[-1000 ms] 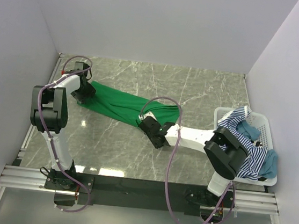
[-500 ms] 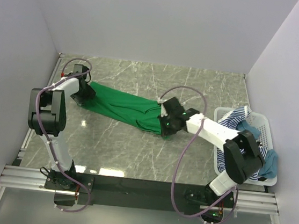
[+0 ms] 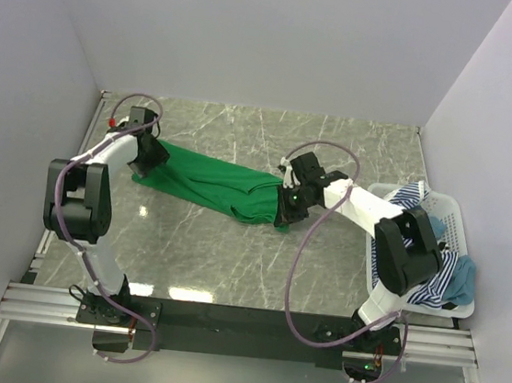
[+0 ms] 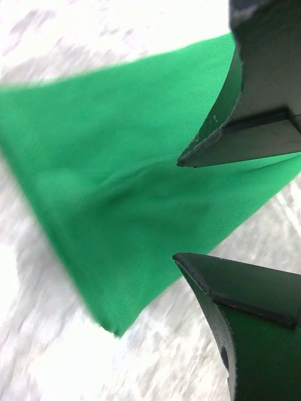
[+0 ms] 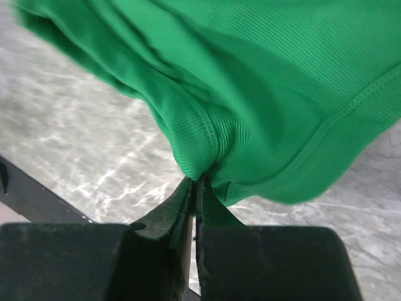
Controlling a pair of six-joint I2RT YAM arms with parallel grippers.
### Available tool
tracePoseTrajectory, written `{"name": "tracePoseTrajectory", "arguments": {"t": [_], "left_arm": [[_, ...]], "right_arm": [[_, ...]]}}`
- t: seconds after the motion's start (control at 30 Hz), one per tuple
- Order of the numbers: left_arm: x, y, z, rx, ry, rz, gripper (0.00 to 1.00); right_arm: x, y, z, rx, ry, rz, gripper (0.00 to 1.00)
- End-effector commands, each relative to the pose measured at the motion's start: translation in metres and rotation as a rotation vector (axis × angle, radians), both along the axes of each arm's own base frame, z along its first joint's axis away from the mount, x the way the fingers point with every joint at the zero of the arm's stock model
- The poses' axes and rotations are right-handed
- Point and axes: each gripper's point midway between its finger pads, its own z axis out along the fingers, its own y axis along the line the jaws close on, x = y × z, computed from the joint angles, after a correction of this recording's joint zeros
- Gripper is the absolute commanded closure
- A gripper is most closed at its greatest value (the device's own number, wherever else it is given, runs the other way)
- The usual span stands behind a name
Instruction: Fold and stack the tank tops
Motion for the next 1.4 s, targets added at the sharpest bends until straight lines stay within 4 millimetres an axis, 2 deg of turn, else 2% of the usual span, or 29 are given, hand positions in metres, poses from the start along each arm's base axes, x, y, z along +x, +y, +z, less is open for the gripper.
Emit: {"name": "tracePoseTrajectory", "arguments": {"t": [0.0, 0.1, 0.13, 0.17, 0.2, 0.3, 0.33, 0.4, 0.6, 0.8, 1.03, 1.13, 1.17, 1.27, 1.33, 1.37], "left_arm": [[0.009, -0.041, 0.041, -0.007, -0.116, -0.149, 0.37], [0.004, -0.070, 0.048, 0.000, -0.119, -0.265, 0.37], [0.000, -0.090, 0.051, 0.011, -0.125, -0.333, 0.37], [-0.004, -0.098, 0.050, 0.015, -0.118, -0.361, 0.37], [-0.010, -0.116, 0.049, 0.017, -0.113, -0.416, 0.37], [-0.021, -0.141, 0.044, 0.001, -0.100, -0.486, 0.37], [-0.029, -0.158, 0.040, -0.034, -0.087, -0.534, 0.38], [-0.037, -0.179, 0.038, -0.063, -0.085, -0.586, 0.37], [-0.050, -0.223, 0.031, -0.142, -0.079, -0.664, 0.36], [-0.056, -0.248, 0.018, -0.175, -0.043, -0.702, 0.37], [-0.064, -0.253, 0.006, -0.167, -0.006, -0.692, 0.42], [-0.063, -0.257, 0.002, -0.165, 0.002, -0.695, 0.52], [-0.062, -0.257, 0.002, -0.163, 0.002, -0.697, 0.61], [-0.058, -0.259, 0.004, -0.160, -0.007, -0.697, 0.75], [-0.055, -0.261, 0.006, -0.159, -0.010, -0.698, 0.78], [-0.054, -0.262, 0.006, -0.159, -0.011, -0.702, 0.81]], "right_arm": [[0.003, -0.004, -0.006, 0.005, 0.062, -0.044, 1.00], [0.004, -0.007, -0.011, 0.005, 0.094, -0.058, 1.00], [0.003, -0.007, -0.012, 0.006, 0.100, -0.061, 1.00], [0.002, -0.007, -0.011, 0.021, 0.109, -0.063, 1.00], [0.000, -0.008, -0.012, 0.023, 0.118, -0.066, 1.00], [-0.004, -0.010, -0.012, 0.022, 0.132, -0.068, 1.00], [-0.006, -0.012, -0.015, 0.009, 0.142, -0.075, 1.00], [-0.008, -0.014, -0.017, -0.003, 0.150, -0.082, 1.00], [-0.010, -0.017, -0.021, -0.025, 0.158, -0.099, 1.00], [-0.008, -0.023, -0.021, -0.047, 0.135, -0.129, 1.00], [-0.003, -0.021, -0.014, -0.033, 0.110, -0.145, 1.00], [-0.001, -0.021, -0.012, -0.030, 0.100, -0.155, 1.00], [0.000, -0.021, -0.011, -0.029, 0.094, -0.158, 1.00], [0.000, -0.023, -0.013, -0.049, 0.080, -0.168, 1.00], [-0.001, -0.024, -0.012, -0.067, 0.059, -0.169, 0.96], [-0.001, -0.025, -0.012, -0.075, 0.049, -0.171, 0.89]]}}
